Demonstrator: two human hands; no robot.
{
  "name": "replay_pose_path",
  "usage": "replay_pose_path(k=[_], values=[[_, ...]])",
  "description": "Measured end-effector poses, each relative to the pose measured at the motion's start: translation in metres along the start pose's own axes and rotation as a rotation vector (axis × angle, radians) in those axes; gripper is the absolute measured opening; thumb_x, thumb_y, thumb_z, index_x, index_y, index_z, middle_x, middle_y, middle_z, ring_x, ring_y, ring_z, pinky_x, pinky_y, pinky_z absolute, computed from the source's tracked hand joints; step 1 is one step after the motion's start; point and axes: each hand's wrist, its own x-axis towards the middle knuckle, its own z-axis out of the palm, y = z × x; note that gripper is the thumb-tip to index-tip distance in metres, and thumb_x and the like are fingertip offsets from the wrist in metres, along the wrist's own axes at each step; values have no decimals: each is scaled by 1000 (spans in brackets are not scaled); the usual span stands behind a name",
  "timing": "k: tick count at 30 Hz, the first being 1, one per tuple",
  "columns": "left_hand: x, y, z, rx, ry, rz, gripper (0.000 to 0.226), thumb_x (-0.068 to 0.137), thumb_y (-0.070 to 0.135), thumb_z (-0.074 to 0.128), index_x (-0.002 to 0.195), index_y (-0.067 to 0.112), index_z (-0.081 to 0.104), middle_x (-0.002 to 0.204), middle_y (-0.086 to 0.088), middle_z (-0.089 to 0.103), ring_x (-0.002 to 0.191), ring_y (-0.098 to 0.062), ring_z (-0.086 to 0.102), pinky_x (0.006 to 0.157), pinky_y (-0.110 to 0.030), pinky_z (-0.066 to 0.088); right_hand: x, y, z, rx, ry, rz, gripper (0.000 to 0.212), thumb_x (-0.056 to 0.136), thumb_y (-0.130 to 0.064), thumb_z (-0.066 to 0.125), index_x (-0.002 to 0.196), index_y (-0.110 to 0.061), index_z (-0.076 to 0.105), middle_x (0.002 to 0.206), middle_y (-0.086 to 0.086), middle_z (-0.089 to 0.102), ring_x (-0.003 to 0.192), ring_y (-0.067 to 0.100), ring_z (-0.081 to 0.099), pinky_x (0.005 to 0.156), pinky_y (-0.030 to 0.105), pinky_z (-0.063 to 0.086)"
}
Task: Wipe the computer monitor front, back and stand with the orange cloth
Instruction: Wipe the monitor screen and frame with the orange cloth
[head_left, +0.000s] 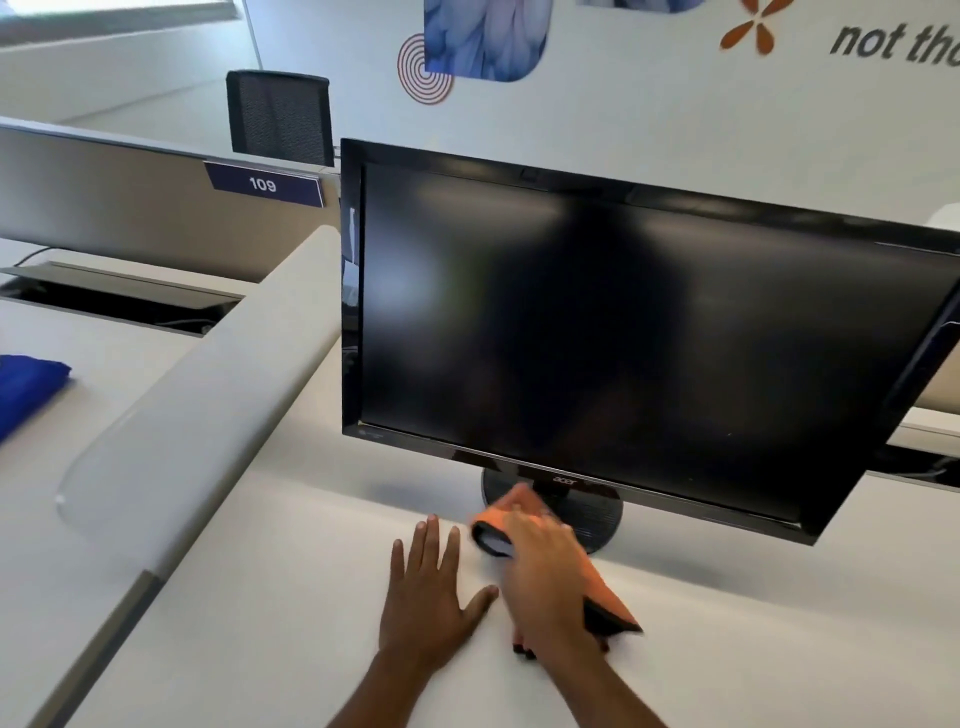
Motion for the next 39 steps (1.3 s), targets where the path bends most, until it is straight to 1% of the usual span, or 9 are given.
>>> replay_pose_path(k=[2, 4, 6, 19, 22, 25, 33, 36, 39], values=[[-6, -4, -3, -3, 5, 2, 81, 88, 75, 26, 137, 17, 54, 149, -12, 44, 136, -29, 43, 113, -45, 8, -13, 39, -5, -80, 93, 124, 46, 72, -10, 65, 114, -30, 64, 112, -3, 67, 105, 28, 58, 91, 47, 45], [-10, -6, -4, 1, 4, -4, 79, 89, 74, 25, 138, 19, 53, 150, -10, 42, 137, -27, 42, 112, -47, 10, -21, 64, -15, -188, 55, 221, 59, 68, -12, 73, 123, -31, 60, 126, -1, 62, 119, 33, 54, 95, 58, 39], [-10, -4, -3, 5, 6, -13, 78, 89, 73, 25, 138, 19, 53, 150, -10, 41, 138, -28, 41, 112, -49, 14, -18, 68, -19, -270, -23, 257, 57, 80, -22, 67, 133, -36, 51, 142, -7, 51, 133, 28, 42, 105, 54, 30], [-8, -2, 3, 56, 69, -19, 76, 86, 72, 34, 139, 19, 52, 152, -9, 39, 139, -28, 39, 113, -49, 13, 34, 34, -24, -32, -232, -226, 52, 94, -16, 46, 145, -27, 41, 151, -4, 38, 139, 18, 33, 114, 29, 22], [-8, -2, 2, 45, 78, -16, 76, 86, 72, 35, 139, 19, 52, 152, -9, 39, 139, -27, 39, 113, -49, 12, 11, 65, -18, -115, -25, -21, 58, 93, -24, 48, 149, -23, 32, 153, 0, 36, 138, 21, 34, 115, 32, 23], [-7, -1, 3, 40, 88, -17, 77, 87, 72, 31, 139, 20, 51, 152, -9, 39, 139, -28, 39, 113, -49, 14, -2, 81, -12, -195, -53, 77, 66, 94, -27, 53, 153, -25, 24, 160, 0, 22, 145, 27, 24, 119, 41, 15], [-6, 1, 4, 48, 83, -30, 77, 87, 73, 32, 139, 20, 52, 151, -9, 40, 139, -28, 40, 113, -51, 15, 29, 14, 2, -172, -104, -202, 52, 74, -22, 76, 125, -19, 64, 136, 6, 58, 124, 25, 57, 107, 40, 40], [-5, 2, 2, 55, 87, -41, 80, 88, 76, 26, 141, 22, 51, 151, -6, 41, 139, -27, 39, 112, -50, 14, 45, -10, 0, -149, -189, -332, 54, 94, -19, 51, 147, -19, 38, 156, 6, 32, 145, 27, 27, 119, 38, 15], [-6, 0, 1, 58, 87, -40, 80, 87, 76, 26, 143, 22, 48, 152, -5, 39, 141, -25, 37, 113, -48, 13, 47, -8, -4, -176, -211, -364, 57, 96, -19, 46, 151, -25, 30, 160, 1, 22, 148, 25, 17, 120, 36, 9]])
